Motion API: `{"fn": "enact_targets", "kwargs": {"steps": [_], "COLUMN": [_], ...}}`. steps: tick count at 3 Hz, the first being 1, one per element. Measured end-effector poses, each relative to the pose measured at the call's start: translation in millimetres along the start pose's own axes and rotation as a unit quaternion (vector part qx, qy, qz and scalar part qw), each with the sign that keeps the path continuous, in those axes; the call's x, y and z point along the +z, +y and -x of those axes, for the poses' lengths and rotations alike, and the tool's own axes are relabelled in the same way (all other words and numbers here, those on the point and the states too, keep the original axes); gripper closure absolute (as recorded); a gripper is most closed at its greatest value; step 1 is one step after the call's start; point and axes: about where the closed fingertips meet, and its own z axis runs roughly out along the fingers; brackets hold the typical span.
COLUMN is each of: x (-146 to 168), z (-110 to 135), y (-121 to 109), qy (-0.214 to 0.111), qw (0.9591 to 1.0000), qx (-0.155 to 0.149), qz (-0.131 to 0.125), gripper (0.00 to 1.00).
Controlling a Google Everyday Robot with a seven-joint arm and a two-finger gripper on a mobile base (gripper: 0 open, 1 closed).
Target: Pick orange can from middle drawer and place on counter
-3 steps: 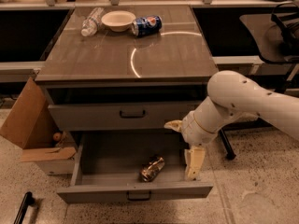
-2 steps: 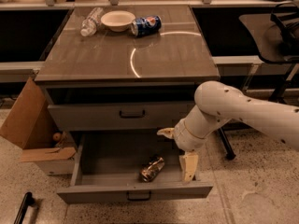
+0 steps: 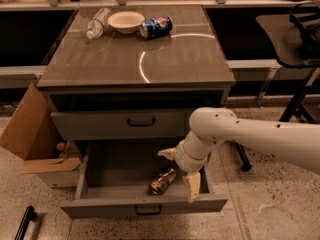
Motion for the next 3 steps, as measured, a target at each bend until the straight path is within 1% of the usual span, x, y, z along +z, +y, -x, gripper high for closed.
{"fn": "enact_targets", "kwargs": {"steps": [1, 2, 3], "x": [0, 15, 24], "z": [0, -19, -31], "y": [0, -1, -2], "qy": [0.0, 0.035, 0.053], "qw": [1.0, 0.9978, 0.9939], "qx": [0.0, -0.051, -0.094], "qz": [0.0, 0.022, 0.022], "gripper": [0.0, 0.0, 0.0]}}
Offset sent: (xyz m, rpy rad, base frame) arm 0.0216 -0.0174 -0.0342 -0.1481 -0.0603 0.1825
